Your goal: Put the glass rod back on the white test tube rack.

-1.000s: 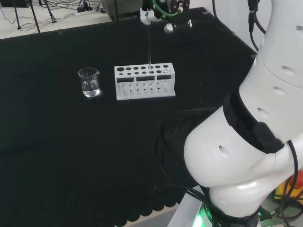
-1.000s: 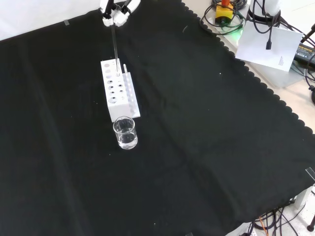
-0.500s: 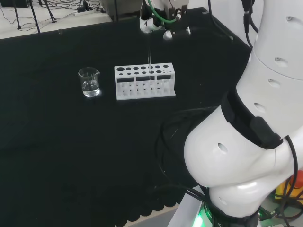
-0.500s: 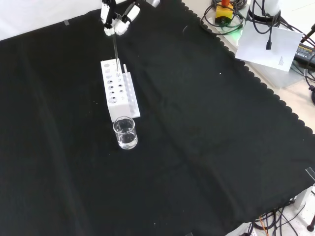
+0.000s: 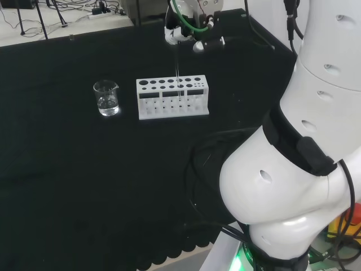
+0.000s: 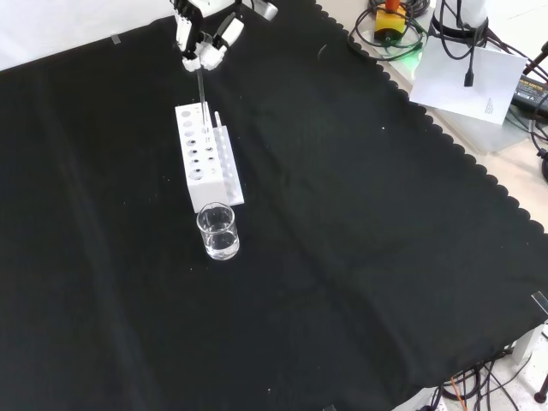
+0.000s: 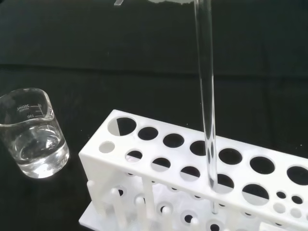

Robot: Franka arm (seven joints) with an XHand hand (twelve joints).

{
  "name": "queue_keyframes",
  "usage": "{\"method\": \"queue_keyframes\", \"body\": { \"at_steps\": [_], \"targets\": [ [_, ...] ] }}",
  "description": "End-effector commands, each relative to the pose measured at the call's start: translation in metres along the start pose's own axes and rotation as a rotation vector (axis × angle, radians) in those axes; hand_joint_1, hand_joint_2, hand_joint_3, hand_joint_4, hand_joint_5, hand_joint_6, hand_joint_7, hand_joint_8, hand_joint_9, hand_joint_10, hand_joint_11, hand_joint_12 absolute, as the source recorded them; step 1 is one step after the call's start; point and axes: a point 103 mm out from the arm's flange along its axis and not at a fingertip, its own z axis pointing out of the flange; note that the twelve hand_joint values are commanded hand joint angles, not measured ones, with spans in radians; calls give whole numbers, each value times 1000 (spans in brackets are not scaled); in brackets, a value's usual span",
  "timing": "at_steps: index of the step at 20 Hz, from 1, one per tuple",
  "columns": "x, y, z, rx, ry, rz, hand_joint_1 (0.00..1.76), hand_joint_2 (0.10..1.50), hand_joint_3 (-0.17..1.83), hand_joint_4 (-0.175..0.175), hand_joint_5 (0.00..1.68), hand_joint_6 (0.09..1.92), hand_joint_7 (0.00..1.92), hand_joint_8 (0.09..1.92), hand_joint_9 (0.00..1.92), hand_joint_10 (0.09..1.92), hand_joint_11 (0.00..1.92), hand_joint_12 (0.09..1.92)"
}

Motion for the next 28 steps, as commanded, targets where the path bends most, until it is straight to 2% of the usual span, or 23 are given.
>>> {"method": "queue_keyframes", "body": {
  "at_steps": [1, 12, 20, 25, 28],
  "targets": [
    [1, 5, 13, 20, 6, 3, 1291, 1085, 0, -175, 1064, 560, 1072, 1177, 1567, 940, 1616, 705],
    [-20, 3, 20, 31, 17, 35, 1291, 1084, 0, -175, 1064, 560, 1073, 1176, 1569, 940, 1616, 705],
    [-21, 1, 23, 33, 26, 30, 1291, 1084, 0, -175, 1064, 560, 1073, 1176, 1569, 939, 1616, 704],
    [-20, 1, 27, 50, 34, 39, 1291, 1084, 0, -175, 1063, 562, 1075, 1173, 1570, 939, 1617, 704],
    [-23, 2, 29, 100, 34, 35, 1297, 1063, -12, -175, 1085, 551, 1154, 1030, 1648, 894, 1668, 715]
  ]
}}
